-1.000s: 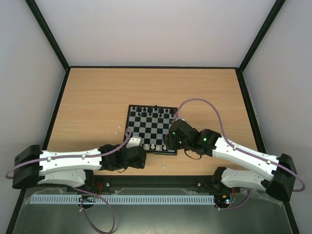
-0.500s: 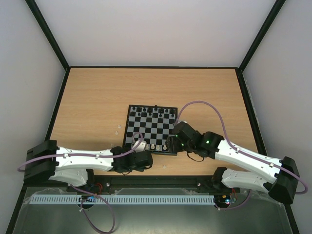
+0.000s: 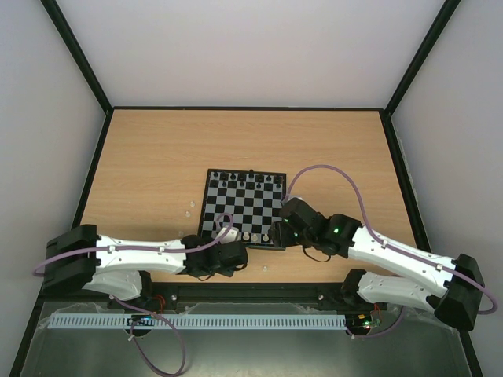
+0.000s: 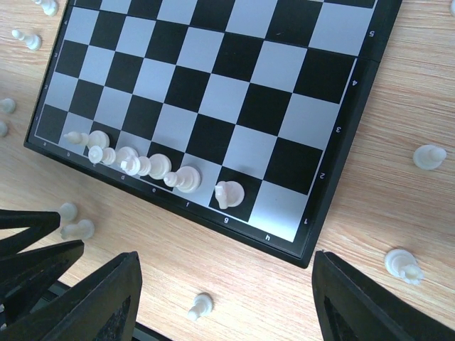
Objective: Set up the chess pieces on the board
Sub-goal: Pick up the chess piece at the center of the board.
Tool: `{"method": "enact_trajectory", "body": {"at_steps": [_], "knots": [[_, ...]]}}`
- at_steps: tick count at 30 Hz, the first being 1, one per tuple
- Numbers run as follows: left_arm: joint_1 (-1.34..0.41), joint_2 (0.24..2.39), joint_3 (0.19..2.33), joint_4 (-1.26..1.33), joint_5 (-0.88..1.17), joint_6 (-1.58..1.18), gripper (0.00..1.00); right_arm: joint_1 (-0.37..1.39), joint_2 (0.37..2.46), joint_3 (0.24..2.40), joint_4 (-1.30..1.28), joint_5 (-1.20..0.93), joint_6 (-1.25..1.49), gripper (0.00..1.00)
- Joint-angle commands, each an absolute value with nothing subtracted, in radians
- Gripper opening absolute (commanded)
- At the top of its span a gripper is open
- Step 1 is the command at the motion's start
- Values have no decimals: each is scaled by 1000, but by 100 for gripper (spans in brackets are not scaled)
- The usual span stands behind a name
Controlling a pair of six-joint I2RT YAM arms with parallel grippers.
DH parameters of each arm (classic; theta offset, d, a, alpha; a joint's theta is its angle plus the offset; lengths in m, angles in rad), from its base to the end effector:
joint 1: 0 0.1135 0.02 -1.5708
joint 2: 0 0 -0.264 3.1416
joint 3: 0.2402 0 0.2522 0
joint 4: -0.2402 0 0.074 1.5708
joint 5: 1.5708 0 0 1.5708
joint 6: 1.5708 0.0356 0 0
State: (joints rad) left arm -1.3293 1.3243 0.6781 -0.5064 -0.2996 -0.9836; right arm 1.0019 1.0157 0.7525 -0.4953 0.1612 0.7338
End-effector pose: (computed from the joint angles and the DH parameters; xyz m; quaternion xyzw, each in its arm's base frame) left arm 0.0655 -0.2219 0.1712 0.1359 0.9582 -0.1291 0.2163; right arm 0.1191 0.1757 0.2570 -0.0908 0.9117 0.2526 0.3110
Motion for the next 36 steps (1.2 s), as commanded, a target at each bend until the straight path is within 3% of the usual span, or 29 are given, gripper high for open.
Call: {"method": "enact_trajectory", "body": {"at_steps": [1,27,30,36], "knots": [[-1308,1330,670,-489,-276,-955,37,1010,993,735,-529,158,743,66],[-1294,1373,646,-505,-272,-956,30,1010,986,706,-513,158,738,66],[-1294,1378,649,-506,-273,-953,25,1010,986,704,-512,159,738,66],[-1294,1380,667,-517,-279,-947,5,1009,985,703,-512,160,737,66]]}}
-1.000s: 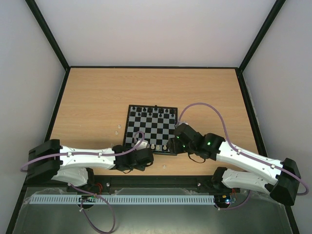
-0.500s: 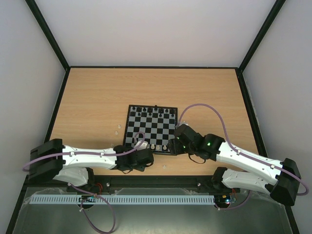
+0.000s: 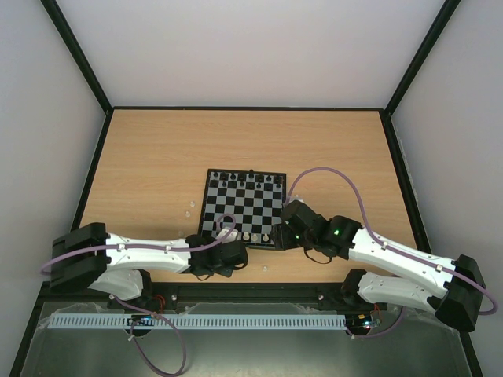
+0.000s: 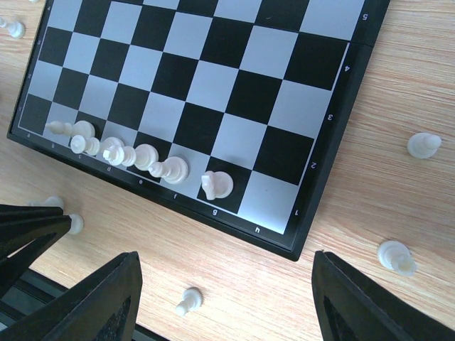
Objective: Set up the chess pieces on the board
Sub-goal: Pick up the chess piece at the center of the board, then place the chess piece on the chessboard.
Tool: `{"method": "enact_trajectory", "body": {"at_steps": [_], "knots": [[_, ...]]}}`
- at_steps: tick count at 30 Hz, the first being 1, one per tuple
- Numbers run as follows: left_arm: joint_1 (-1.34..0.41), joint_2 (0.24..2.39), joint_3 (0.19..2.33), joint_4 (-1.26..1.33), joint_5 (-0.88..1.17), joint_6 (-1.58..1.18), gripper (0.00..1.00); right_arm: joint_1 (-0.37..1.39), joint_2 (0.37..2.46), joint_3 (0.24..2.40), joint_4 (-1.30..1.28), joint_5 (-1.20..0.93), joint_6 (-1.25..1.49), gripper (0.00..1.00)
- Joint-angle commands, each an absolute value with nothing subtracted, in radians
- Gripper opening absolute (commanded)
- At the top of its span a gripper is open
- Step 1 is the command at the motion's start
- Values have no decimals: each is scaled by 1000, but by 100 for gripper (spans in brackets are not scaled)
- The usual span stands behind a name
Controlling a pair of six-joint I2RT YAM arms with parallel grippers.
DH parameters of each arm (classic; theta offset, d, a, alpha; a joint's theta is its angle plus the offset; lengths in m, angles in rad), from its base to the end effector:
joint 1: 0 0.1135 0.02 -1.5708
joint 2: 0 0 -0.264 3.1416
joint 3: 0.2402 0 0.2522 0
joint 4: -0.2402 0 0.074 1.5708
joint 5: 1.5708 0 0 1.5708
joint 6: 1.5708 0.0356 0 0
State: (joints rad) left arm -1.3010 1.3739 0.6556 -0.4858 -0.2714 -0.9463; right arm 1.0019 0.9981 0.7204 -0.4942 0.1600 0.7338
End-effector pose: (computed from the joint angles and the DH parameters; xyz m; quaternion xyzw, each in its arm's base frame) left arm 0.0708 -0.2202 0.1553 0.1476 0.9633 -0.1054 0.1980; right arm 0.1164 0.1715 0.2498 -0.0919 0.9142 0.2482 0.3068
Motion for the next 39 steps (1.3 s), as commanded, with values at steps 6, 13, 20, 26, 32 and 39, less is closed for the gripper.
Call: {"method": "enact_trajectory", "body": {"at_steps": [6,13,20,26,32,39], "knots": [[-1292,1345,730,-603,-316,-940,2,1010,977,705,-521,164,738,66],[-1195,1237,797,-688,-357,-892,3,1009,956,706,-532,172,742,66],[-1064,1196,821,-684,-355,-814,3,1009,951,712,-541,172,742,66],[-1000,1248,810,-636,-357,-780,3,1008,952,713,-544,175,743,66],[-983,1314,787,-560,-331,-764,3,1009,959,715,-546,175,740,66],[-976,1348,770,-518,-312,-753,3,1008,962,714,-545,176,739,66]]}}
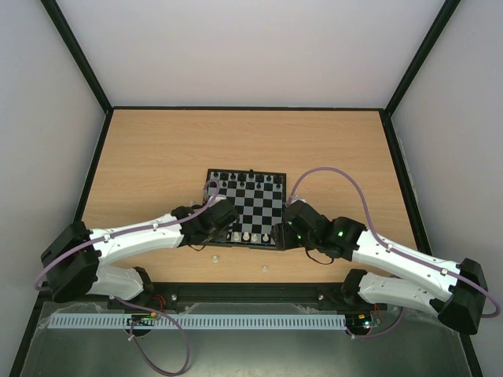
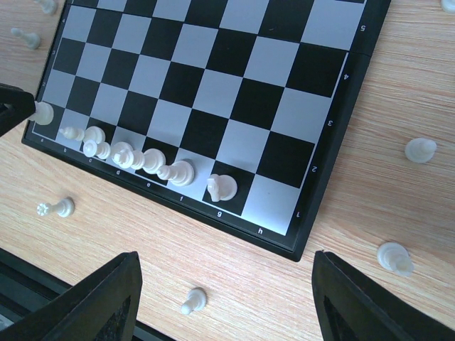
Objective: Set up the chess pieces on the board
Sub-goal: Place the chess piece on the chessboard.
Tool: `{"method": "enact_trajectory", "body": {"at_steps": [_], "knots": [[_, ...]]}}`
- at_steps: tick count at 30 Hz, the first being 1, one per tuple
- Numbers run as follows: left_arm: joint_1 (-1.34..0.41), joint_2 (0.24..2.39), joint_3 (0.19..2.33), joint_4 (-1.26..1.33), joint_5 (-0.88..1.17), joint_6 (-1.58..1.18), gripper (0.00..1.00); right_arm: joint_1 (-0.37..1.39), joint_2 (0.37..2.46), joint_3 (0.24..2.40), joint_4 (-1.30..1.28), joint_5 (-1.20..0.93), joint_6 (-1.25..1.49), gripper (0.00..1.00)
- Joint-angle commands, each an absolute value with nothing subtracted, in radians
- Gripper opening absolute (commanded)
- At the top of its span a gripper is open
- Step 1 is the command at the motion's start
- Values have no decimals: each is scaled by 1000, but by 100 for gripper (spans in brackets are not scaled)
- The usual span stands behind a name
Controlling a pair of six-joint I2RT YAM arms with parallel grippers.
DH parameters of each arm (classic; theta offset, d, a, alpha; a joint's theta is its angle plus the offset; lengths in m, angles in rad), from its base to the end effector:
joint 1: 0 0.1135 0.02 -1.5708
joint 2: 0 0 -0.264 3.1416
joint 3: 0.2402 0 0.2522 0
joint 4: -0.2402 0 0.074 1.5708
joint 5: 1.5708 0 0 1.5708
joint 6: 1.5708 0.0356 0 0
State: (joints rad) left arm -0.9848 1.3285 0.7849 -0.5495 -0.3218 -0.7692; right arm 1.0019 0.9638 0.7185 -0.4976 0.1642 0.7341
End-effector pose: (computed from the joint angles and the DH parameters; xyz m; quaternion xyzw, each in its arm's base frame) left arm 0.1459 -0.1995 0.1987 0.0655 0.9576 -0.0800 0.2690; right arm 0.1137 0.1670 0.2552 -0.0891 0.9087 0.2574 0.3164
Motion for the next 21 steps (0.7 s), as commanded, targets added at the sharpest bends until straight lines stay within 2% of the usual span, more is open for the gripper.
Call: {"method": "enact_trajectory", "body": {"at_steps": [1,21], "knots": [[-976,1353,769,-515,-309,-754,3,1009,962,713,-543,175,738,66],[-967,1409,719,-454,-296,-755,4,1010,960,706,-540,167,737,66]]}}
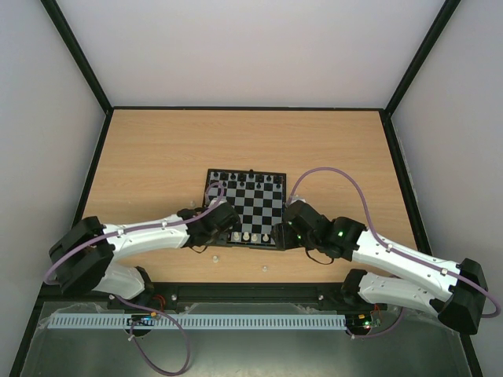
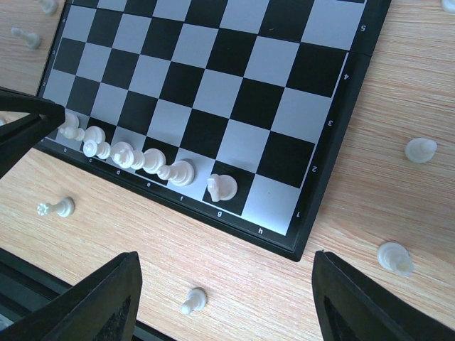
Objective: Set up the chess pieces on the board
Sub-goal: Place the chess piece on the chessboard.
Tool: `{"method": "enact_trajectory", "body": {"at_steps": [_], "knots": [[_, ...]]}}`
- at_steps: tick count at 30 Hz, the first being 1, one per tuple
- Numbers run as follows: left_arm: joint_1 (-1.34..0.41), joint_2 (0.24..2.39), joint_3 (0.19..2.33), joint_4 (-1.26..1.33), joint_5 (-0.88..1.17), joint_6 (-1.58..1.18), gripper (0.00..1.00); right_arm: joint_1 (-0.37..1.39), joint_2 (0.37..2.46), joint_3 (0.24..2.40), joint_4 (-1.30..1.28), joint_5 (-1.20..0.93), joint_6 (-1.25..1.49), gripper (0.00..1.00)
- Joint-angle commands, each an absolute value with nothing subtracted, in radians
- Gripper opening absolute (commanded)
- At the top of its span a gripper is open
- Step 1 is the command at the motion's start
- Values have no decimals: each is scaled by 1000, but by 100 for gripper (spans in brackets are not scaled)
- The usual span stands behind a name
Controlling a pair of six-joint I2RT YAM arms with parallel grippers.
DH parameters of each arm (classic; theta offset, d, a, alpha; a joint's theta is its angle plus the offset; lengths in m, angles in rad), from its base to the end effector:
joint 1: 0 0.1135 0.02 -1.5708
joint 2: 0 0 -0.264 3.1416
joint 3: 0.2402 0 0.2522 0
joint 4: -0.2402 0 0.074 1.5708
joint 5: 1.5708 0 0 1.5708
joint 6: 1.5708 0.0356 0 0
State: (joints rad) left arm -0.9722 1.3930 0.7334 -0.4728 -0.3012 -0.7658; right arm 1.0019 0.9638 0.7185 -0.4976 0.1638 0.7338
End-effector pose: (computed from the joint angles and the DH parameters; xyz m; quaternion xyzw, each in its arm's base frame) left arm 0.1493 -0.2002 0.1729 0.0670 0.9633 -0.0696 0.2506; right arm 0.1137 0.1670 0.2552 -0.0893 0.9087 0.2574 0.3163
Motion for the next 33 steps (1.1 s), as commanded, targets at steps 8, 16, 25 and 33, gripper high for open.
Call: {"method": "enact_trajectory", "body": {"at_steps": [8,16,25,33], "knots": [[-967,1414,712,-450,-291,-755,8,1010,960,704,-538,166,737,66],[-967,1378,706,-472,-291,-760,11,1009,962,705,-537,168,736,66],[-968,1377,690,-462,-278,-762,11,1010,966,706,-536,167,736,66],[-974,1360,686,-473,-281,-768,11,1009,971,706,-537,170,735,66]]}}
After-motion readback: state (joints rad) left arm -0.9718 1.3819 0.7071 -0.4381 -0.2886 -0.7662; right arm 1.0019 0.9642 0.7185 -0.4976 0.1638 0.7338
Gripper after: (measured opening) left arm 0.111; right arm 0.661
